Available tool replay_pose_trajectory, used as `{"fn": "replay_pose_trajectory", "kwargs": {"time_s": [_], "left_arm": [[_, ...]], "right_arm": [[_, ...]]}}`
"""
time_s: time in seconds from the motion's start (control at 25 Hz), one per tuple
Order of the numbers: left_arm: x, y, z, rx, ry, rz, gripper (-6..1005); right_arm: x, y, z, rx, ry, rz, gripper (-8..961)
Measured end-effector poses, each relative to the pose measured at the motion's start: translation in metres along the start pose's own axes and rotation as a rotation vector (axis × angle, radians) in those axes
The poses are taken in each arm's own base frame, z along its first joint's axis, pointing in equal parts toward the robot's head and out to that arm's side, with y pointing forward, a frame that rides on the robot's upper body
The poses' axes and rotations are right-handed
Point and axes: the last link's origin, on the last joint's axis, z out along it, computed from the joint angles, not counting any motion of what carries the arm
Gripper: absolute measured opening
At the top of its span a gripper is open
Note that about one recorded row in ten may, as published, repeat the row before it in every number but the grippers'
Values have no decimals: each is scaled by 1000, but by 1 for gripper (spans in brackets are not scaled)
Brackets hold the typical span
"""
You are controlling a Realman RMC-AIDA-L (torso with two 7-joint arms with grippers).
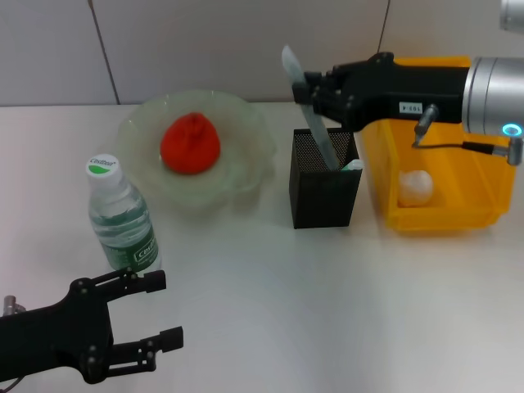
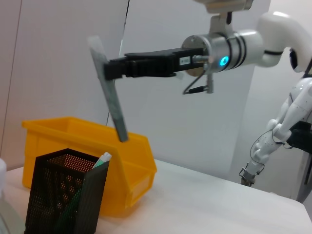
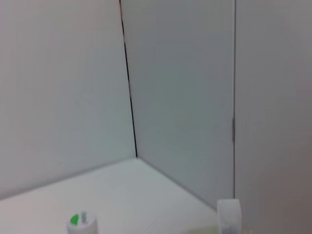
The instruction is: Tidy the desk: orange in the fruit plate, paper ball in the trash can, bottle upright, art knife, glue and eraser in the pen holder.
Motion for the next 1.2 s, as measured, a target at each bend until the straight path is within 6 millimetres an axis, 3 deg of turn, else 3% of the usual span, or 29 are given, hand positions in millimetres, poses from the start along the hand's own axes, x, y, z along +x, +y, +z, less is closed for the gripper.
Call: {"fn": "replay_pose_trajectory", "kwargs": {"time_s": [0.36, 0.84, 1.2], "left_arm": [[-1, 1, 1, 1, 2, -7, 816], [-2, 2, 3, 3, 5, 0, 815], [-4, 4, 3, -1, 5, -11, 815]], "right_arm": [[20, -33, 9, 42, -75, -37, 142], [47, -35, 22, 51, -111, -55, 162], [55, -38, 32, 86, -82, -59, 177]]}}
